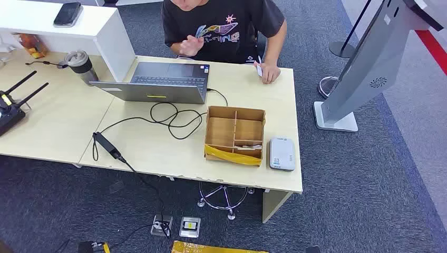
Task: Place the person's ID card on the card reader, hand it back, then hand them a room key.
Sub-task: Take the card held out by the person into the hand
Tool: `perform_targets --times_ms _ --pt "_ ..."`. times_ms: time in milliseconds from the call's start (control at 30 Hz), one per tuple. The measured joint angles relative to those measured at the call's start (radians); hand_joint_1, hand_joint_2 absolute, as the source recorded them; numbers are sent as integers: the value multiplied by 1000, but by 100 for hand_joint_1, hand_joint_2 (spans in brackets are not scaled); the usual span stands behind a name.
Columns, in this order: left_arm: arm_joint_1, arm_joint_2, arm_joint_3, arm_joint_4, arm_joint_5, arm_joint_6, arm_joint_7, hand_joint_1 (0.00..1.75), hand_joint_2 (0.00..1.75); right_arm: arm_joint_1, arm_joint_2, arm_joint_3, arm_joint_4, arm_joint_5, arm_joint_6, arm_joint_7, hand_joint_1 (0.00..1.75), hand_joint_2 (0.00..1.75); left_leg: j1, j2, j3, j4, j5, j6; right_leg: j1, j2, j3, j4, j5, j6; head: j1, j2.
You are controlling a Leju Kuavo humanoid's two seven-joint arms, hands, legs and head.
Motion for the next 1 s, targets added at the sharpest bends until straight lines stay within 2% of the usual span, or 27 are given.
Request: perform_targets --times_ms 100,200,333,500,833,1000 --pt "0 -2 1 1 2 5 2 0 175 -2 0 3 0 -20 16 2 0 175 0 0 0 0 0 0 0 0 0 0 0 0 0 0" --pt "0 -4 2 2 3 16 4 0 175 -12 0 1 0 -101 51 -9 0 175 0 0 0 0 0 0 0 0 0 0 0 0 0 0" --pt "-1 -7 8 2 7 24 7 0 175 -46 2 -24 -1 -216 81 -46 0 175 0 0 0 0 0 0 0 0 0 0 0 0 0 0" --pt "-2 -10 24 2 21 33 18 0 175 -112 5 -71 -6 -298 99 -95 0 175 0 0 0 0 1 0 0 0 1 0 1 0 0 0" --pt "-3 -11 53 2 34 52 46 0 175 -242 8 -137 -34 -319 116 -255 0 175 0 0 1 0 1 0 0 0 1 0 1 0 0 0" --pt "-4 -11 68 2 34 57 56 0 175 -320 6 -157 -53 -294 123 -284 0 175 0 0 1 0 1 1 0 0 1 0 1 0 0 0"
